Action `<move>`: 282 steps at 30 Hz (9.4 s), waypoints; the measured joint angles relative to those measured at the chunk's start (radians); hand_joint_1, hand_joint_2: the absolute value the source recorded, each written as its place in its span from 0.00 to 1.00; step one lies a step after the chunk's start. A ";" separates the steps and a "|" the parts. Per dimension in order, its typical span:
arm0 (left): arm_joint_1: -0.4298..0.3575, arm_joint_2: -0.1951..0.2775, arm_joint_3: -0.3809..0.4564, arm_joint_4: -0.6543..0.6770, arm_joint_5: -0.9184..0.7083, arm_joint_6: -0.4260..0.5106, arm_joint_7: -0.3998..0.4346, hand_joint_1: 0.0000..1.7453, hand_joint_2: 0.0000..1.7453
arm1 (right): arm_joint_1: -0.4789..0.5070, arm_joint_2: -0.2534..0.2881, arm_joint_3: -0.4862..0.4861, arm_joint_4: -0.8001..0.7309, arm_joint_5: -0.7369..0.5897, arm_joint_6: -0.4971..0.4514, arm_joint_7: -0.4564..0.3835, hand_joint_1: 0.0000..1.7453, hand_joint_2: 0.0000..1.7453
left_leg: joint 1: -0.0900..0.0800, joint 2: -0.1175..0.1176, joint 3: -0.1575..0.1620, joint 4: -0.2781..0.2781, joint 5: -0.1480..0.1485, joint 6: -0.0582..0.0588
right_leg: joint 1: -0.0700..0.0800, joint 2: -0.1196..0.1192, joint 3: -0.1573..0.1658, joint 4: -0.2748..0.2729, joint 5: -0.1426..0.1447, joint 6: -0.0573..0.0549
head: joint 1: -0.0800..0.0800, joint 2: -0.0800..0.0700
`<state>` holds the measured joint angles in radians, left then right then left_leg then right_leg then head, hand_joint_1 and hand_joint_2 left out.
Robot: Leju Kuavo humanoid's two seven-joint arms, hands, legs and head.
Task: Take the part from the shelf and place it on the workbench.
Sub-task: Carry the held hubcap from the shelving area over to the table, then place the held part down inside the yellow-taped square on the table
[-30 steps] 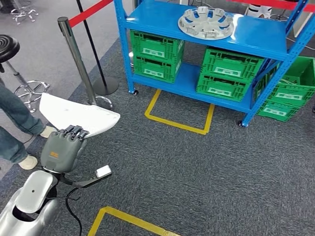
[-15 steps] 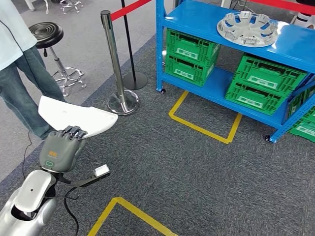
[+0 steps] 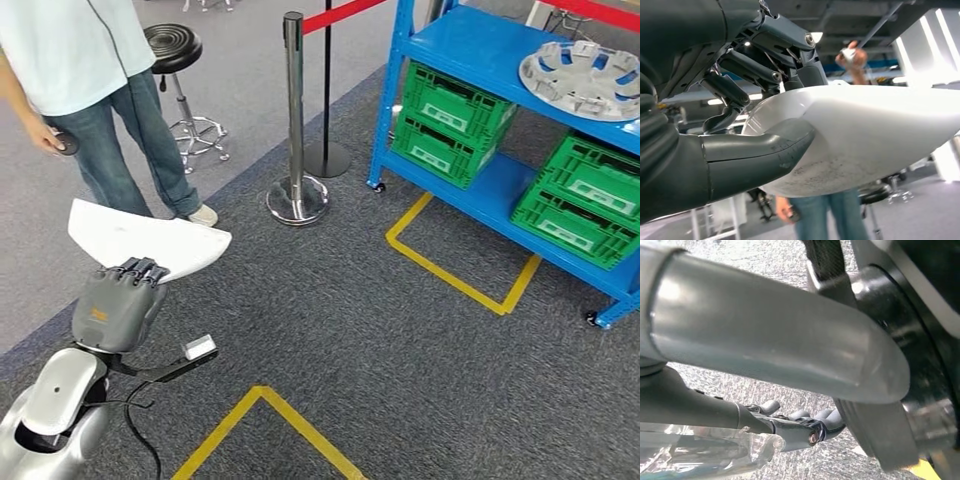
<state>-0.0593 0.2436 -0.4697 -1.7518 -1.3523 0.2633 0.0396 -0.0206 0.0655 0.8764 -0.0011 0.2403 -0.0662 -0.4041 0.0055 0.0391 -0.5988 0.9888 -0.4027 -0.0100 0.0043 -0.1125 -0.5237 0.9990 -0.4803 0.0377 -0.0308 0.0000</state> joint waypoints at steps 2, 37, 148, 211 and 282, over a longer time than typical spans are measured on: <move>0.001 0.000 0.001 0.000 0.002 -0.002 0.000 1.00 1.00 | -0.001 0.001 0.000 0.001 -0.016 0.002 -0.001 0.00 0.00 | 0.003 -0.022 -0.001 -0.002 0.004 0.013 | -0.004 0.036 -0.015 0.039 -0.029 0.009 | 0.005 0.000; 0.008 -0.008 0.018 0.000 0.023 -0.031 0.005 1.00 1.00 | -0.002 0.025 -0.004 0.010 -0.175 0.001 0.006 0.00 0.00 | -0.001 -0.066 -0.009 0.001 0.005 0.029 | -0.002 0.110 -0.146 0.295 -0.131 0.010 | 0.012 0.000; -0.014 -0.031 0.013 0.043 -0.034 -0.127 0.038 1.00 1.00 | -0.016 0.077 -0.005 0.010 -0.530 0.004 0.015 0.00 0.00 | 0.006 -0.044 -0.053 0.131 -0.047 -0.025 | -0.008 0.076 -0.032 0.004 0.021 -0.024 | 0.012 0.000; -0.334 -0.148 0.060 0.651 -0.124 -0.166 0.274 1.00 1.00 | 0.027 0.107 -0.067 -0.100 -0.880 -0.015 0.048 0.00 0.00 | 0.001 -0.029 0.014 -0.007 -0.011 0.000 | 0.004 0.073 -0.036 -0.009 0.039 -0.001 | 0.014 0.000; -0.271 -0.092 0.159 0.554 -0.122 -0.150 0.158 0.00 0.00 | -0.003 0.132 -0.084 -0.009 -0.880 0.021 -0.024 0.00 0.00 | 0.009 -0.070 0.021 -0.029 0.001 0.025 | -0.006 0.107 -0.159 0.249 -0.086 0.025 | 0.023 0.000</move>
<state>-0.3306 0.1516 -0.3109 -1.1982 -1.4748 0.1138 0.1977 -0.0237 0.1972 0.7919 -0.0104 -0.6398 -0.0456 -0.4278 0.0147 -0.0304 -0.5782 0.9594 -0.4012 0.0147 -0.0022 -0.0051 -0.6828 1.2480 -0.5666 0.0628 -0.0080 0.0000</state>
